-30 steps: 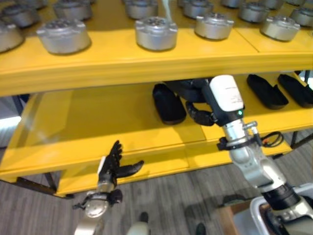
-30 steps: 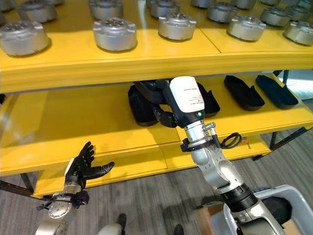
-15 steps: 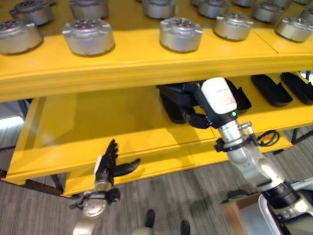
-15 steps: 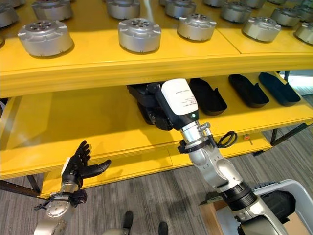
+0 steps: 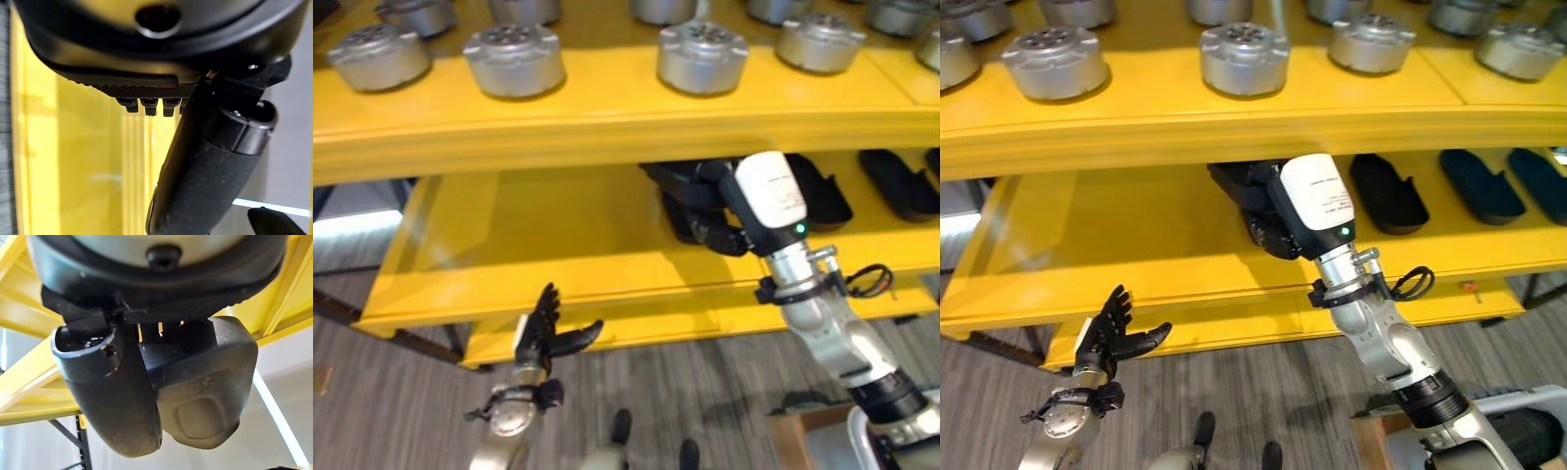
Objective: Move parts from the plastic box to the shelf.
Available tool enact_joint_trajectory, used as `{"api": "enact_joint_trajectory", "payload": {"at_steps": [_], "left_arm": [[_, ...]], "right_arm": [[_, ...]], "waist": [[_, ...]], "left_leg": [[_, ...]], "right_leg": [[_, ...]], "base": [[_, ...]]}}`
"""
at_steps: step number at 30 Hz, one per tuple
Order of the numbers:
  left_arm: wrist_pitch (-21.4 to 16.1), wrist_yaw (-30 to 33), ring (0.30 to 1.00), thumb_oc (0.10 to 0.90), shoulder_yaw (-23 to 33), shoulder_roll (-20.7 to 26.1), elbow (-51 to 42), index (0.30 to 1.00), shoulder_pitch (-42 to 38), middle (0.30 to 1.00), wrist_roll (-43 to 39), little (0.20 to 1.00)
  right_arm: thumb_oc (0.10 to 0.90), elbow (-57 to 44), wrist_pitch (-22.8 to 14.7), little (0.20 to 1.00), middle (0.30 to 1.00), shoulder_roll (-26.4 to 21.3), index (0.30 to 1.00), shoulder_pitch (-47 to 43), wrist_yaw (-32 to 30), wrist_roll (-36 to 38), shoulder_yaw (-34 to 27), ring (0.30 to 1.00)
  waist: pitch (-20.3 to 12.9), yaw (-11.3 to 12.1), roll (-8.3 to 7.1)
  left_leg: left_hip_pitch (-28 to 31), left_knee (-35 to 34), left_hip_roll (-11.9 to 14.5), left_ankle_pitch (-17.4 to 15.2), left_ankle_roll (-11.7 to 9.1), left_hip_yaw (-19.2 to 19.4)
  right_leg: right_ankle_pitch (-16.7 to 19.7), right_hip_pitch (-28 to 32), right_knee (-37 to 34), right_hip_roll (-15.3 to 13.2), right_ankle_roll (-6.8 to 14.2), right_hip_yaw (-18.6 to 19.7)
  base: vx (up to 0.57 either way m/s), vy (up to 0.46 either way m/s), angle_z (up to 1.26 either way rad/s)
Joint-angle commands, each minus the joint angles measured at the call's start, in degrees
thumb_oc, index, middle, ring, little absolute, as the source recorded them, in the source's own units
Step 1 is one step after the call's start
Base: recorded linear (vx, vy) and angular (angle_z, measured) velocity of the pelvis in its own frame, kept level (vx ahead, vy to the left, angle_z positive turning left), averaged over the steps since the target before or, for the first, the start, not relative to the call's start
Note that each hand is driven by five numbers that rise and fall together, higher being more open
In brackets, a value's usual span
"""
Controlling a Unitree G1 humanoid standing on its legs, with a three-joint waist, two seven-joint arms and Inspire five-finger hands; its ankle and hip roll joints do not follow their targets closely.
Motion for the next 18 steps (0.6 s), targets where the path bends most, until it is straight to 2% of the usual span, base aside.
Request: {"api": "enact_joint_trajectory", "payload": {"at_steps": [1, 2, 3, 4, 5, 6, 7, 9, 16, 18], "left_arm": [[-5.11, -0.51, 1.0, 0.9, -1.14, 2.9, -4.22, 1.0, -4.4, 1.0, 0.79, 1.0], [-4.96, -0.27, 1.0, 0.9, -1.48, 2.88, -4.0, 1.0, -4.78, 1.0, 0.71, 1.0], [-4.96, -0.25, 1.0, 0.9, -1.53, 2.85, -3.99, 1.0, -4.78, 1.0, 0.71, 1.0], [-4.76, -0.26, 1.0, 0.9, -2.03, 2.5, -3.65, 1.0, -4.9, 1.0, 0.51, 1.0], [-4.76, -0.27, 1.0, 0.9, -2.06, 2.44, -3.65, 1.0, -4.85, 1.0, 0.51, 1.0], [-4.72, -0.37, 1.0, 0.9, -1.96, 2.39, -3.51, 1.0, -4.62, 1.0, 0.34, 1.0], [-4.75, -0.41, 1.0, 0.9, -2.03, 2.71, -3.85, 1.0, -4.37, 1.0, 0.43, 1.0], [-4.85, -0.68, 1.0, 0.9, -1.89, 2.96, -4.23, 1.0, -4.14, 1.0, 0.27, 1.0], [-4.61, -1.97, 1.0, 0.9, -2.18, 4.72, -6.08, 1.0, -3.62, 1.0, 0.65, 1.0], [-4.58, -1.88, 1.0, 0.9, -2.23, 4.94, -6.03, 1.0, -3.77, 1.0, 0.58, 1.0]], "right_arm": [[0.4, -6.76, -1.77, 0.3, 0.3, 0.72, 0.3, -10.35, -8.87, 0.54, -7.5, 0.3], [0.4, -6.4, -1.45, 0.3, 0.3, 0.16, 0.3, -10.14, -9.72, 0.62, -7.75, 0.3], [0.4, -6.37, -1.46, 0.3, 0.3, 0.11, 0.3, -10.12, -9.77, 0.63, -7.74, 0.3], [0.4, -6.1, -1.17, 0.3, 0.3, -0.42, 0.3, -9.77, -9.81, 0.61, -7.84, 0.3], [0.4, -6.09, -1.17, 0.3, 0.3, -0.47, 0.3, -9.73, -9.82, 0.6, -7.79, 0.3], [0.4, -5.95, -0.98, 0.3, 0.3, -0.43, 0.3, -9.5, -9.76, 0.52, -8.1, 0.3], [0.4, -5.54, -0.68, 0.3, 0.3, 0.1, 0.3, -9.43, -9.91, 0.99, -8.06, 0.3], [0.4, -5.45, -0.73, 0.3, 0.3, 0.21, 0.3, -9.53, -10.04, 0.86, -7.98, 0.3], [0.4, -5.21, 0.61, 0.3, 0.3, 1.46, 0.3, -9.9, -8.8, -0.73, -7.57, 0.3], [0.4, -4.97, 0.73, 0.3, 0.3, 1.72, 0.3, -10.42, -8.57, -0.68, -7.14, 0.3]], "waist": [[-5.99, -1.37, -4.49], [-6.57, -1.64, -4.24], [-6.61, -1.7, -4.17], [-7.27, -2.0, -3.24], [-7.23, -1.95, -3.15], [-7.81, -1.95, -2.44], [-7.84, -1.04, -2.05], [-7.63, -0.78, -2.13], [-8.29, 0.7, -3.24], [-8.23, 0.98, -3.45]], "left_leg": [[2.35, 6.19, 8.74, -2.85, 0.32, 7.9], [2.76, 3.19, 12.05, 0.11, -0.69, 7.49], [2.98, 2.61, 12.16, 0.46, -0.82, 7.41], [4.81, 0.03, 13.35, 0.75, -1.32, 9.09], [5.18, -0.38, 13.45, 0.85, -1.36, 9.18], [6.51, -2.68, 14.15, 1.26, -2.02, 9.7], [6.39, -1.55, 12.63, -0.21, -1.73, 7.93], [5.94, -0.16, 11.83, -1.12, -1.47, 7.59], [6.26, -0.51, 7.76, -3.75, 0.24, 9.59], [5.83, -0.21, 7.24, -4.05, 0.45, 9.72]], "right_leg": [[-6.06, -5.05, 10.02, -1.62, -0.81, 2.22], [-6.96, -4.87, 10.84, -1.94, -0.43, 1.4], [-7.03, -4.92, 10.95, -1.85, -0.51, 1.28], [-7.99, -4.46, 11.53, -2.14, -0.12, 0.0], [-8.05, -4.35, 11.57, -2.06, -0.14, 0.03], [-8.35, -3.8, 11.34, -1.82, -0.12, -0.17], [-7.73, -2.85, 10.05, -2.45, -0.03, 0.35], [-7.35, -2.09, 9.16, -3.07, 0.18, 0.48], [-4.26, 0.06, 4.79, -7.6, 3.19, -0.52], [-3.88, -0.01, 4.37, -8.05, 3.58, -0.76]], "base": [[0.05, 0.069, 0.57], [0.04, 0.055, 0.59], [0.1, 0.102, 0.49], [0.07, 0.06, 0.35], [0.12, 0.103, 0.28], [0.1, 0.134, 0.26], [0.11, 0.193, 0.1], [0.06, 0.141, -0.14], [0.09, 0.178, 0.2], [0.02, 0.116, 0.23]]}}
